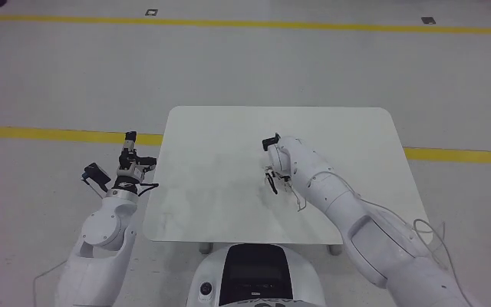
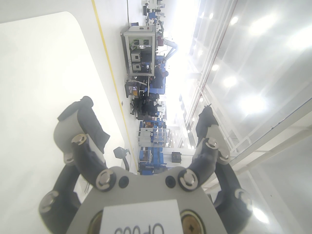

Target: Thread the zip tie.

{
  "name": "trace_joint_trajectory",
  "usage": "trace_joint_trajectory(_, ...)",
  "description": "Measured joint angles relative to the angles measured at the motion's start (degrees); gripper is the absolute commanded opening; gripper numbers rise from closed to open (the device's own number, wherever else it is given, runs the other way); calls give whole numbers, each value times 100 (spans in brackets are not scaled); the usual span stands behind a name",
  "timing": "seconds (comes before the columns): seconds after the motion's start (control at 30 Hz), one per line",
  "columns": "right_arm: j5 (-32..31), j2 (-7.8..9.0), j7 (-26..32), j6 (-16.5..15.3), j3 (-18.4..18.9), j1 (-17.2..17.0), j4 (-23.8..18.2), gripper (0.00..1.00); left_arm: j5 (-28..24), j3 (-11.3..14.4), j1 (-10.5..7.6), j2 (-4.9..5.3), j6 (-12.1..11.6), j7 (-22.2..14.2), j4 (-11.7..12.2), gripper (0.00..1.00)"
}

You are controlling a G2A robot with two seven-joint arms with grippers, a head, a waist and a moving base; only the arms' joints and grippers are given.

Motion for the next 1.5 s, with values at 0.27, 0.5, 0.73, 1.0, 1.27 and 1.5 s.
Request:
trace_joint_trajectory(0.27,-287,2,114,-4,204,-110,-105,10,0,0,0,0,0,0,0,100)
trace_joint_trajectory(0.5,-376,-9,176,-5,296,-188,-151,4,0,0,0,0,0,0,0,100)
trace_joint_trajectory(0.73,-391,-38,174,-53,348,-183,-66,0,0,0,0,0,0,0,0,100)
trace_joint_trajectory(1.0,-485,-21,190,-37,450,-212,-272,0,0,0,0,0,0,0,0,100)
trace_joint_trajectory(1.27,-710,115,354,-78,669,-434,-866,0,0,0,0,0,0,0,0,100)
trace_joint_trajectory(1.5,-886,306,513,-204,1035,-736,-1566,0,0,0,0,0,0,0,0,100)
